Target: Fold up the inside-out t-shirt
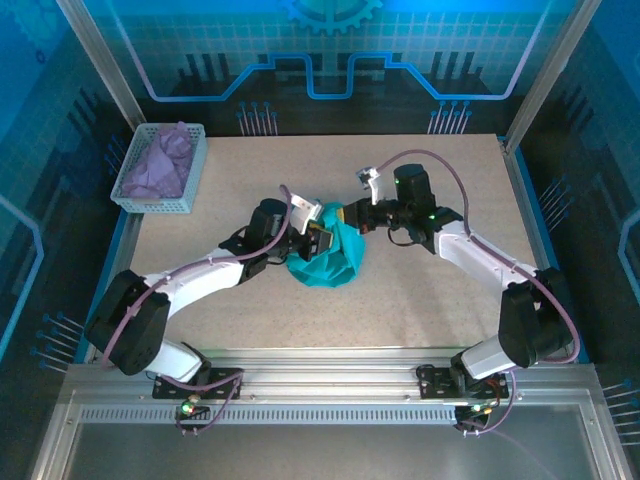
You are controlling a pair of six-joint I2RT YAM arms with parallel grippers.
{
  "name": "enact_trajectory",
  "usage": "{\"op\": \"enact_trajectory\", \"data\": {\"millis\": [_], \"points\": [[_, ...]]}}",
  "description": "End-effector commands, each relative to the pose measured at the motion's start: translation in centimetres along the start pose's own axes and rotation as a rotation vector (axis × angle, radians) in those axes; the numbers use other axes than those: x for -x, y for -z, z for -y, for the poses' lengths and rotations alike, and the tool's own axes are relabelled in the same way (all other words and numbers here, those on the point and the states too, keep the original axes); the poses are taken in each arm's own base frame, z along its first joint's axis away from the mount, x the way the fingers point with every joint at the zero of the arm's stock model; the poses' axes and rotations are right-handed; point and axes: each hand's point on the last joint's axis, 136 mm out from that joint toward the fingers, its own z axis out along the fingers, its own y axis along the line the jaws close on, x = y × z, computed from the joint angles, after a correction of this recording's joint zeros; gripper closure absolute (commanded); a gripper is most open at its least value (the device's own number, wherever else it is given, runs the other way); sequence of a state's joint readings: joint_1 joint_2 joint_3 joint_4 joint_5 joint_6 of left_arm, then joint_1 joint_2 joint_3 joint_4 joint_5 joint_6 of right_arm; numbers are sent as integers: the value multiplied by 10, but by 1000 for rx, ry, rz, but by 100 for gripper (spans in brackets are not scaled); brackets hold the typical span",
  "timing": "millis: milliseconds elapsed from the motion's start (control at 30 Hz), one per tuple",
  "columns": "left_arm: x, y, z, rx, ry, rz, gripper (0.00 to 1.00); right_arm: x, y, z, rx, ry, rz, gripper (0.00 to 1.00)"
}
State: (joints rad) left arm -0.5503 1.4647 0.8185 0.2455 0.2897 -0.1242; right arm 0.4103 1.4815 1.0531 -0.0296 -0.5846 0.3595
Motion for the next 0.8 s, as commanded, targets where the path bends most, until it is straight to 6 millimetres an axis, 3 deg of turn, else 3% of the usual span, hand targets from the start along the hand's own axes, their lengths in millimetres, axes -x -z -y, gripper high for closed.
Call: {"op": "enact_trajectory", "data": {"millis": [0, 33, 67, 133, 167, 233, 300, 333, 367, 400, 500, 633, 700, 767], "points": [[21, -2, 3, -5, -40, 54, 91, 2, 8, 3, 1, -7, 7, 100], [21, -2, 4, -9, -37, 51, 99, 2, 9, 4, -4, -9, 8, 100], [22, -1, 5, -10, -30, 49, 100, 2, 10, 7, -20, -17, 10, 95], [26, 4, 10, -25, -7, 54, 100, -1, 15, 25, -108, -56, 18, 64], [28, 7, 11, -26, 18, 56, 100, -4, 17, 36, -158, -80, 22, 56], [35, 13, 15, -26, 68, 60, 100, -18, 23, 56, -260, -100, 16, 46], [39, 18, 19, -33, 104, 60, 100, -36, 25, 58, -315, -59, -1, 37], [41, 21, 21, -39, 114, 64, 100, -43, 24, 54, -323, -28, -6, 36], [42, 23, 22, -40, 121, 68, 100, -68, 22, 56, -342, -7, -40, 36], [43, 26, 23, -41, 126, 74, 100, -80, 20, 53, -365, 26, -47, 35], [48, 33, 25, -35, 143, 98, 100, -108, 22, 56, -450, 76, -51, 32], [52, 39, 28, -39, 146, 118, 100, -122, 17, 59, -467, 74, -50, 32], [55, 42, 31, -52, 142, 129, 100, -121, 13, 66, -495, 87, -53, 42], [60, 47, 32, -47, 139, 141, 100, -110, 15, 69, -521, 110, -47, 65]]}}
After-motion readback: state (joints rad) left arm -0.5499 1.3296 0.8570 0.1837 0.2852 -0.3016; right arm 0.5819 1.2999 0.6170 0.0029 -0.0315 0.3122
